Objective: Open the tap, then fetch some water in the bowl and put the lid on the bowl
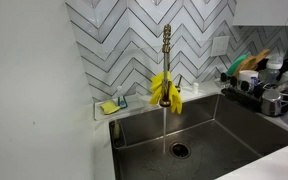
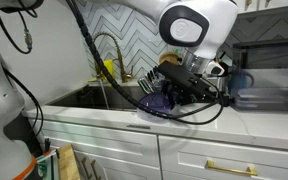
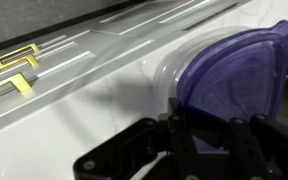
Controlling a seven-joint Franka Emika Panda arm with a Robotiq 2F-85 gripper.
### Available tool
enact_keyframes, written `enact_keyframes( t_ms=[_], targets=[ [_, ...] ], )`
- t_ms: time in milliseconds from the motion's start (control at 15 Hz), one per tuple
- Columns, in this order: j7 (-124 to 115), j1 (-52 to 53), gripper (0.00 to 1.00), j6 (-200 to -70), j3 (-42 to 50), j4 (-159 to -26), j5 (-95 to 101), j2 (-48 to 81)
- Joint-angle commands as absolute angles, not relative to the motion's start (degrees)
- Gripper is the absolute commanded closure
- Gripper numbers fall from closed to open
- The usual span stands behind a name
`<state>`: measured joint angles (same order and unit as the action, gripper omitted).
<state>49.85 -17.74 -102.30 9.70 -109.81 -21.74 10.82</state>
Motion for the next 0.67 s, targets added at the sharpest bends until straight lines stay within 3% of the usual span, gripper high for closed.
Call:
enact_keyframes(
  t_ms=[0,600],
  targets=[
    [48.2,-17.2,0.98,-103.0,10.1,-112.6,-21.7,8.2],
    [43.3,-16.8,0.98,-104.4,10.9,-114.7,-18.9,5.1]
  ],
)
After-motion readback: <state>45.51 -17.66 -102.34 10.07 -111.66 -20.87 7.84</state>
